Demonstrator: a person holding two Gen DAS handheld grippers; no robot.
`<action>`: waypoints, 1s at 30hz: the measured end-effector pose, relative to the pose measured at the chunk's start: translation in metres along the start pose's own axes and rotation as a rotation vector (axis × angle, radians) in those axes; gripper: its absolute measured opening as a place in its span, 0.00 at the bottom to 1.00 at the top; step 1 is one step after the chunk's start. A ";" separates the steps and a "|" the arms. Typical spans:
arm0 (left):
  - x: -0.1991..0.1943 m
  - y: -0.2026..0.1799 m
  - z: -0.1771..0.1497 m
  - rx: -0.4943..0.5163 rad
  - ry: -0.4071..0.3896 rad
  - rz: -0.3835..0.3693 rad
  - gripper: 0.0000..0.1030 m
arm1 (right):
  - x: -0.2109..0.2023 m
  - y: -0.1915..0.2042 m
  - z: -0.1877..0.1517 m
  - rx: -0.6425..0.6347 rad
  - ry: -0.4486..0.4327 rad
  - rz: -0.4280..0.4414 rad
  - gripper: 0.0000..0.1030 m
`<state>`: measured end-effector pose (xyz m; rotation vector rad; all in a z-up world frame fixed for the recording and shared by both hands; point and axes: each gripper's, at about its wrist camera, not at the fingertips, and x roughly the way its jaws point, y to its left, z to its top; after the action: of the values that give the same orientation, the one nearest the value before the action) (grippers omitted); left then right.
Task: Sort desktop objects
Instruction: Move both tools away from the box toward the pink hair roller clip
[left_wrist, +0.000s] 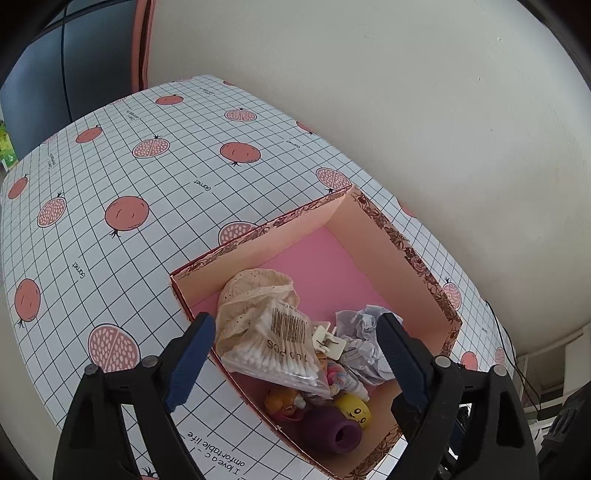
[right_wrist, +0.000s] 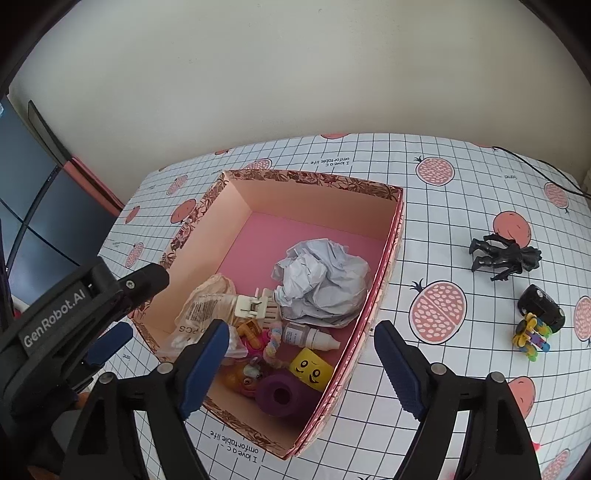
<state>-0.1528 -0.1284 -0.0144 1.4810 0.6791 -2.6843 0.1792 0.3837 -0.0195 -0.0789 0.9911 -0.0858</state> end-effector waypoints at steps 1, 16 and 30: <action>0.000 0.000 0.000 0.001 -0.003 -0.004 0.88 | 0.000 -0.001 0.000 0.003 0.000 -0.002 0.85; -0.002 -0.005 -0.002 0.015 0.000 0.001 0.89 | -0.004 -0.017 0.000 0.041 0.039 0.006 0.93; -0.039 -0.053 -0.015 0.163 -0.030 -0.082 0.89 | -0.082 -0.078 0.005 0.124 -0.054 -0.086 0.93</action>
<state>-0.1302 -0.0827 0.0298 1.4741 0.5429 -2.8802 0.1357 0.3157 0.0601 -0.0102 0.9259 -0.2226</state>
